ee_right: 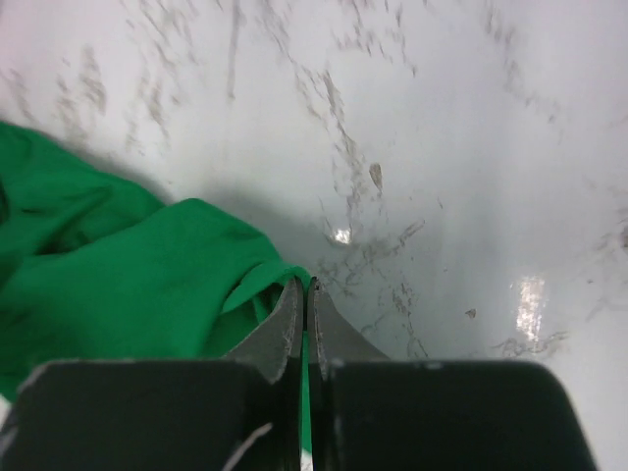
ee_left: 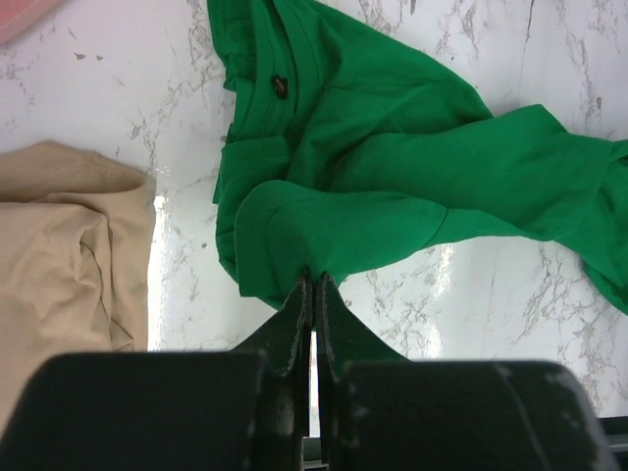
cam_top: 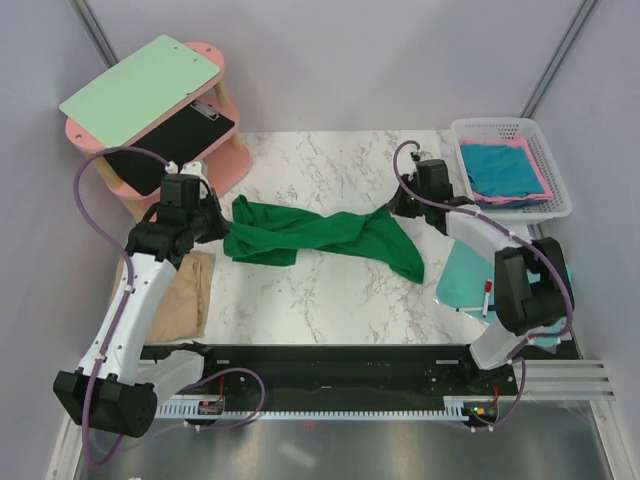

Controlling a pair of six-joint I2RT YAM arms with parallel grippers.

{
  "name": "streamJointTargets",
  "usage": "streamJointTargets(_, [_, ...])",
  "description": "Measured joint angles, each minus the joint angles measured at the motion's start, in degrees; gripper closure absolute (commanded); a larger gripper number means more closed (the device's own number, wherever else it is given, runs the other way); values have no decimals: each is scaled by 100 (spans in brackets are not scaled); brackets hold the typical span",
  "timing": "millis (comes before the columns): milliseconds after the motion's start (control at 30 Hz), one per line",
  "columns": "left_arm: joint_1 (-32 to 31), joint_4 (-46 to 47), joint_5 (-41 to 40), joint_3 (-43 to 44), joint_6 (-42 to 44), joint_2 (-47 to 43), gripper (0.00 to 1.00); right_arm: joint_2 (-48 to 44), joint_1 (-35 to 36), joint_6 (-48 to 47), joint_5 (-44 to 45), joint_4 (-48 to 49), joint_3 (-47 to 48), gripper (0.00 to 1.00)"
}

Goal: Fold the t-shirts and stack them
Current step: Flatten out the tshirt

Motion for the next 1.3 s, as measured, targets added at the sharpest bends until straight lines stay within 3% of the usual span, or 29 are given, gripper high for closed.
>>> streamJointTargets(300, [0,-9,-94,1482,111,273,98,-2337,4,-131,850,-232,516,100])
streamJointTargets(600, [0,-313,-166,2922,398,-205,98,-4520,9,-275,1379,-590,675,100])
streamJointTargets(833, [0,-997,-127,4162,459,-833,98,-5718,9,-348,1316,-1213,1045,100])
streamJointTargets(1100, [0,-1746,245,6286,461,-1285,98,-6789,15,-358,1106,-1696,2310,100])
streamJointTargets(1300, [0,-1878,387,6603,461,-1279,98,-6966,15,-363,1191,-1735,2583,100])
